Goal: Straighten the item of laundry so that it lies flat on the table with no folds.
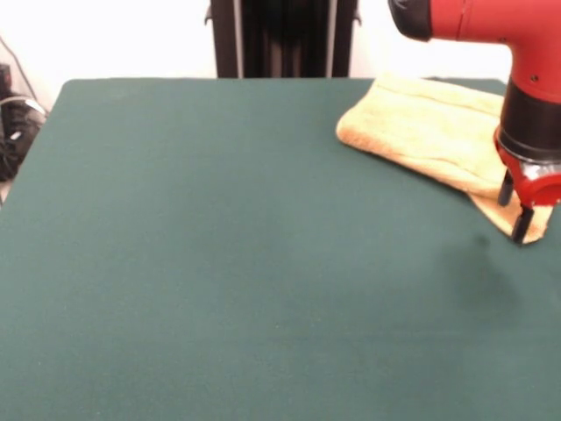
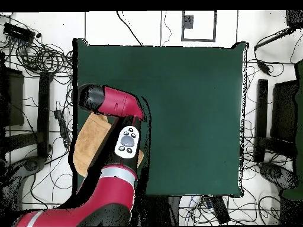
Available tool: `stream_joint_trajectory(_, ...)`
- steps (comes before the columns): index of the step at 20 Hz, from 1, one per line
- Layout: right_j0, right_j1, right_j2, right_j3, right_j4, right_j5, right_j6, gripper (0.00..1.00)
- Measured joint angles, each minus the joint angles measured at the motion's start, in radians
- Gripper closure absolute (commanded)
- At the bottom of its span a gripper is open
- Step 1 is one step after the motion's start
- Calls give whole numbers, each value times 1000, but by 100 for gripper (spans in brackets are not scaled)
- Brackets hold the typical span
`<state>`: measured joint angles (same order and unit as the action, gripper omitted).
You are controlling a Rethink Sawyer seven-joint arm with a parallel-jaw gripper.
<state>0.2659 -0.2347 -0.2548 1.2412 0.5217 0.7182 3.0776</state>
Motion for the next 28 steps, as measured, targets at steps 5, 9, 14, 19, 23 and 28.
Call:
stream_joint_trajectory(5,4,0,10,5,23,0,0,0)
stream_joint_trajectory(9,4,0,14,8,32,0,0,0)
stream_joint_trajectory(14,3,2,22,12,35,0,0,0)
stream_joint_trajectory(19,3,11,32,14,40,-14,0,0)
stream_joint_trajectory(23,6,31,33,13,46,-57,0,0)
stream_joint_trajectory(28,13,66,32,11,54,-119,0,0)
